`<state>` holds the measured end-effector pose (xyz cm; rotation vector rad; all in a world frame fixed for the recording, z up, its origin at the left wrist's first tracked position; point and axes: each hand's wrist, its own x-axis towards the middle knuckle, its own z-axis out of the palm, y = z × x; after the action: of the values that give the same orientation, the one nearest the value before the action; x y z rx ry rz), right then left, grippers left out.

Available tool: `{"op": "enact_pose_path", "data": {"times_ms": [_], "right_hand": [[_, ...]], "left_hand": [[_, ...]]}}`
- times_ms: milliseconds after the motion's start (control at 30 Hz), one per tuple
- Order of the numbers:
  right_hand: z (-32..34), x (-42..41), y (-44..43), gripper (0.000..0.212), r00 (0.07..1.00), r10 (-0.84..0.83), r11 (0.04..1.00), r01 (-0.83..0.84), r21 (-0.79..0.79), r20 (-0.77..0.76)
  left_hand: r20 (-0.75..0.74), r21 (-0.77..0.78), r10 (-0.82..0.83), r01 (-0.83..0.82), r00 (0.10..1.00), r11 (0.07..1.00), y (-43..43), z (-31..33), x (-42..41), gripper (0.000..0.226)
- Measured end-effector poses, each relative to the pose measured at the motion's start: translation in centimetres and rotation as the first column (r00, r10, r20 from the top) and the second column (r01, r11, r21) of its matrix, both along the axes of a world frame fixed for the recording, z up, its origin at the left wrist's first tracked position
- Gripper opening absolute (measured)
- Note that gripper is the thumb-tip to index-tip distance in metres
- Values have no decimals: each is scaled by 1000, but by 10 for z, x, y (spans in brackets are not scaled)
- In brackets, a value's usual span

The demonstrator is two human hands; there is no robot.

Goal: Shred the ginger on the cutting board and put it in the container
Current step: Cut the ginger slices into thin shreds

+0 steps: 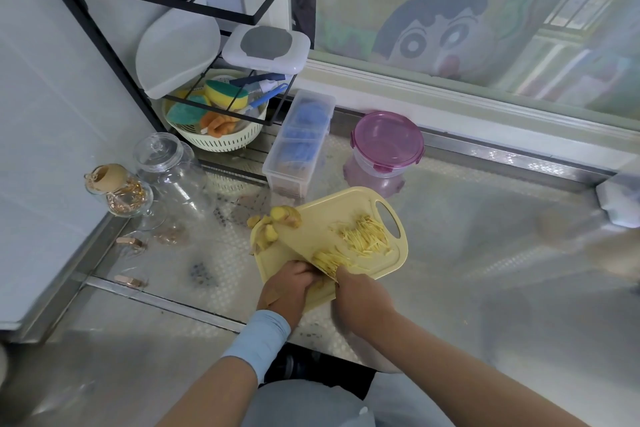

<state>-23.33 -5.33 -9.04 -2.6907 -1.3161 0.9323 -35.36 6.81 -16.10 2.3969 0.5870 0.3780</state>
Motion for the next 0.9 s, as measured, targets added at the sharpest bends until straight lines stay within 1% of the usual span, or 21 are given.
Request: {"op": "enact_pose_path", "data": {"times_ms": [33,67,133,267,300,333,400,500,600,667,700,767,900], "right_hand": [[1,1,3,10,1000,1,1000,-1,-3,-6],[0,1,5,11,1000,2,1000,-2,2,-11],[0,2,5,13,1000,8,1000,-8,6,-6],[-3,1,1,7,1000,-8,1000,9,29,-7],[-3,0,-2,5,1000,-8,999,8,38,-4],[-3,0,-5,8,1000,-5,999,5,51,0],[-1,-1,-14,16,1000,18,998,-18,55,11],[6,-3,-26,8,999,35,999,-36,38,7],[8,-2,-28,9,1000,27,1000,-27,15,8],[4,-2,-24,7,1000,17,1000,-17,5,7],[2,-2,-21,7,1000,16,1000,-16,1,9],[-2,-2,-11,16,1000,3,1000,-3,2,1],[-4,0,2,13,1000,-3,1000,4,9,-17]], "left_hand": [[-6,5,-4,4,1000,1000,0,0,0,38],[-4,9,-10,10,1000,1000,-1,1,0,40],[3,-31,7,-7,1000,999,-4,4,0,43],[-3,-114,112,-111,994,987,-10,6,0,41],[-2,-106,117,-117,993,988,-9,6,0,40],[14,-93,106,-105,994,990,-8,5,0,38],[57,-14,49,-48,997,999,-7,4,1,37],[49,-37,25,-23,998,999,-5,2,2,39],[23,-73,32,-31,999,997,-5,0,3,42],[28,-42,35,-34,999,999,-4,1,2,41],[36,-15,35,-35,999,999,-4,2,2,39],[53,12,31,-31,998,999,-4,4,1,37],[13,-22,41,-41,999,999,-5,3,0,40]]}}
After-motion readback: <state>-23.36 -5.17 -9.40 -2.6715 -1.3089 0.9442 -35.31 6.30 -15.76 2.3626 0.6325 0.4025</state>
